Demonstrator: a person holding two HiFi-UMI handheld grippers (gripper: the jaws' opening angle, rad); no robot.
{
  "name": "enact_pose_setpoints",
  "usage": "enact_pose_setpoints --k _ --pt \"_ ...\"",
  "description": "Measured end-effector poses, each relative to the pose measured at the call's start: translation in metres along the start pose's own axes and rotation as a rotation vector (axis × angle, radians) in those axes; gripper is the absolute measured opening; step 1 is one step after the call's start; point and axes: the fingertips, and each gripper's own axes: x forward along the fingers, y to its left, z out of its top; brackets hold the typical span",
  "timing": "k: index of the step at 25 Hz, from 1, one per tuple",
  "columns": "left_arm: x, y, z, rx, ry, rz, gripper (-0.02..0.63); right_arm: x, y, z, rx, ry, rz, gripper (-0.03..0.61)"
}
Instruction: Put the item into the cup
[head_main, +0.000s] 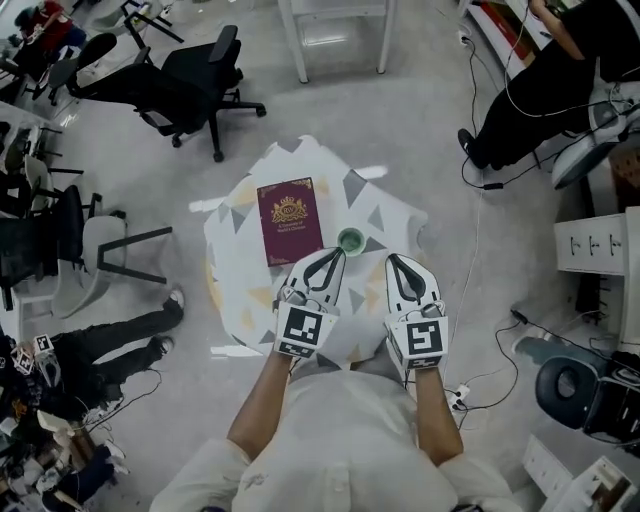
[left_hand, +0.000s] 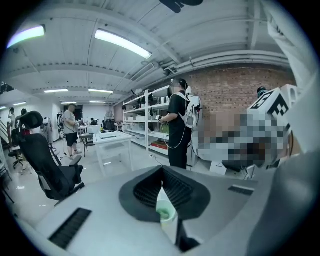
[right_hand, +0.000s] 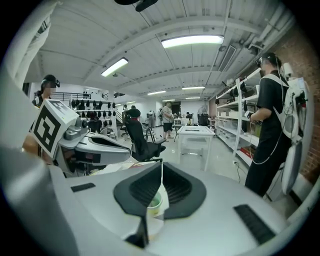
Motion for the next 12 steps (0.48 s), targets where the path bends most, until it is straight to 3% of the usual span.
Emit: enact_pose_setpoints --k 12 --pt "-0.035 -0.010 0.034 -0.002 -0.116 -0.002 0.014 -0.030 0.015 0.029 -0.012 -0.068 0.011 0.009"
